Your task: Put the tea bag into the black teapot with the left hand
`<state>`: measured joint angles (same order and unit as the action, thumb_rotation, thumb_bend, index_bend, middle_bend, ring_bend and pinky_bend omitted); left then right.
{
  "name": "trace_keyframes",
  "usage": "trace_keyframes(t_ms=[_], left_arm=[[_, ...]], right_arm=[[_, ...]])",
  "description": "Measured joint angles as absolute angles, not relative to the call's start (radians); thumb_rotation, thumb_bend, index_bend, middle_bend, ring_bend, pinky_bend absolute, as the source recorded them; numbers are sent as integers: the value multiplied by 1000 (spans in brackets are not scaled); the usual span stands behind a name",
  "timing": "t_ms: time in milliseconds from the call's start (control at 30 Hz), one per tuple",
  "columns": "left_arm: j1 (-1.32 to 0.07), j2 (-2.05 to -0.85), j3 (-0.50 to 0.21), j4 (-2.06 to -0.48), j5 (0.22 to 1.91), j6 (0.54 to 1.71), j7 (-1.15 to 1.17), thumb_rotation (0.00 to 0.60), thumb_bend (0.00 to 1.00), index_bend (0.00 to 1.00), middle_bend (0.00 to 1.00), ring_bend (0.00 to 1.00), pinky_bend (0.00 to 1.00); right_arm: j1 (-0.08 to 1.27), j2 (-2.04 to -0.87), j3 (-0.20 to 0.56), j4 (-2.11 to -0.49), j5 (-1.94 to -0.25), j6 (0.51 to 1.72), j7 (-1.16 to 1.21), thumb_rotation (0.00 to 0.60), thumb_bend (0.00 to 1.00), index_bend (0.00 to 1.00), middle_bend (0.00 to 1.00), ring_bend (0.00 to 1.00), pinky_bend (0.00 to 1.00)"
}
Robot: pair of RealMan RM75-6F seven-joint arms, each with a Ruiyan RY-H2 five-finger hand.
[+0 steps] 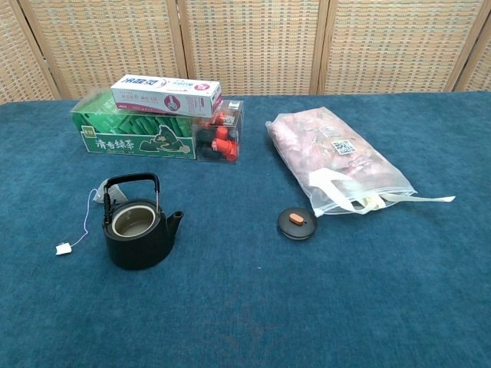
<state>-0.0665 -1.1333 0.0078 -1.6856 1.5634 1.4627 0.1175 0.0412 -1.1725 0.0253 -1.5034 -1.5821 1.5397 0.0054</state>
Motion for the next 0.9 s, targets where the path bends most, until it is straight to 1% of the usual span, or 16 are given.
trace_keyframes(t_ms=[33, 133, 200, 600, 900], left_arm=[[-73, -1136, 6, -1681, 1557, 1450, 118, 600, 416, 180, 0, 0, 0], [-91, -1145, 1, -1670, 1545, 1418, 119, 600, 416, 268, 0, 0, 0], [-103, -1152, -2, -1663, 1540, 1401, 124, 600, 416, 299, 0, 0, 0], [-179, -1208, -19, -1620, 1505, 1286, 172, 600, 416, 363, 0, 0, 0], [-219, -1297, -35, -1549, 1473, 1242, 179, 600, 416, 397, 0, 0, 0]], right_arm=[[41, -1173, 25, -1502, -1582, 1541, 7, 600, 0, 29, 76, 0, 0], [39, -1173, 25, -1500, -1582, 1543, 10, 600, 0, 29, 76, 0, 0], [37, -1173, 25, -1499, -1581, 1545, 11, 600, 0, 29, 76, 0, 0], [30, -1171, 24, -1501, -1577, 1550, 7, 600, 0, 29, 76, 0, 0], [22, -1168, 24, -1502, -1569, 1553, 4, 600, 0, 29, 76, 0, 0]])
